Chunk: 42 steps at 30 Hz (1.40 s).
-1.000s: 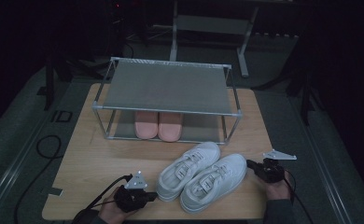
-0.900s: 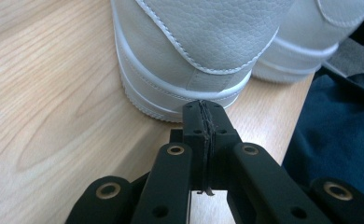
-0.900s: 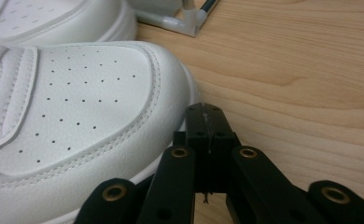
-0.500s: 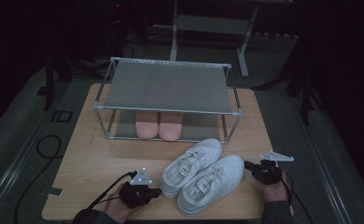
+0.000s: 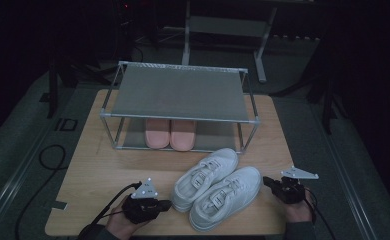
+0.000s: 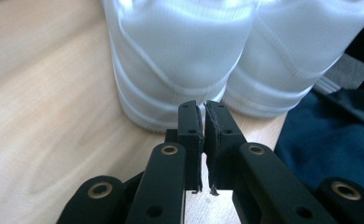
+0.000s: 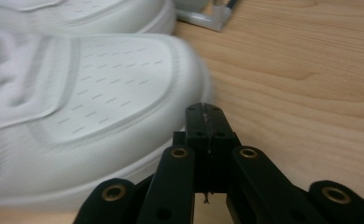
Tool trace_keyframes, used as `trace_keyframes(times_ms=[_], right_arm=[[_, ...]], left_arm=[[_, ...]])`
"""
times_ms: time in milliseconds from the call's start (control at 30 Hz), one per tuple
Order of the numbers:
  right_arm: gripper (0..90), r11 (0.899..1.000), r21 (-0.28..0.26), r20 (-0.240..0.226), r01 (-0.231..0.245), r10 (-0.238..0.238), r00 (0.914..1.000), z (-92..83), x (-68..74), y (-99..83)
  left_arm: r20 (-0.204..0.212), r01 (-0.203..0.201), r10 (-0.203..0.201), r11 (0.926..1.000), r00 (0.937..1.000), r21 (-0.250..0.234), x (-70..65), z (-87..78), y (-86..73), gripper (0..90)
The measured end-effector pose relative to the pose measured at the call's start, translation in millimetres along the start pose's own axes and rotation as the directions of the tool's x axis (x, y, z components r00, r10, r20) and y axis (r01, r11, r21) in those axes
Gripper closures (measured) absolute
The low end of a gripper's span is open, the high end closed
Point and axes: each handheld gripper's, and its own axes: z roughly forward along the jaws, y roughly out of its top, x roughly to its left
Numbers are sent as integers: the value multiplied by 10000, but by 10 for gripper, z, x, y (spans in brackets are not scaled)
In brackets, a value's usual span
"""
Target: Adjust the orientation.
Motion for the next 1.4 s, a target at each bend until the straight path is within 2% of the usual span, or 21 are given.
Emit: trace_keyframes(times_ms=[67, 100, 133, 200, 300, 433, 500, 567, 700, 833, 933, 1067, 1133, 1200, 1400], right_arm=[[900, 9999, -36, -22, 96, -96, 10000, -37, 38, -19], [900, 9998, -50, -32, 202, -202, 9998, -70, 82, -43], [900, 9994, -131, -130, 336, -337, 9993, -140, 173, -109], [900, 9990, -173, -304, 419, -425, 9986, -182, 259, -165], [900, 9977, -116, -588, 674, -680, 9960, -197, 384, -217], [900, 9948, 40, -812, 1018, -1012, 9916, -164, 489, -225], [900, 9951, 12, -837, 990, -986, 9916, -166, 483, -220], [900, 9957, -18, -941, 928, -926, 9912, -160, 468, -220], [900, 9961, -39, -1068, 878, -878, 9904, -157, 451, -221], [900, 9961, -40, -1083, 885, -884, 9902, -154, 449, -217], [900, 9963, -62, -1118, 852, -854, 9901, -152, 444, -213], [900, 9965, -78, -1190, 836, -840, 9893, -151, 434, -214], [900, 9964, -82, -1196, 842, -845, 9892, -151, 433, -215], [900, 9965, -85, -1203, 838, -842, 9892, -152, 432, -216], [900, 9963, -97, -1200, 854, -860, 9890, -152, 431, -217]], left_arm=[[-19, -69, 69, 9999, 10000, -129, -1, -36, 40, 840], [-165, -275, 271, 9992, 9995, -295, -3, -95, 145, 840], [-223, -414, 407, 9987, 9989, -307, -5, -113, 197, 822], [-314, -602, 590, 9973, 9978, -412, -19, -116, 308, 805], [-240, -865, 855, 9953, 9960, -437, -57, -65, 494, 765], [-113, -1267, 1265, 9916, 9919, -243, -119, 88, 700, 709], [9, -1167, 1168, 9929, 9932, -239, -117, 163, 758, 681], [-66, -991, 991, 9950, 9951, -83, -103, 236, 792, 646], [192, -775, 773, 9970, 9968, 52, -117, 336, 838, 595], [41, -727, 727, 9971, 9973, 210, -143, 389, 889, 549], [4, -746, 746, 9965, 9972, 382, -180, 451, 929, 522], [-91, -875, 887, 9919, 9960, 919, -258, 588, 979, 493], [-171, -915, 937, 9906, 9955, 1015, -272, 616, 987, 482], [-250, -990, 1023, 9891, 9944, 1091, -312, 675, 1001, 428], [-443, -1003, 1069, 9863, 9933, 1306, -325, 786, 1047, 410]])
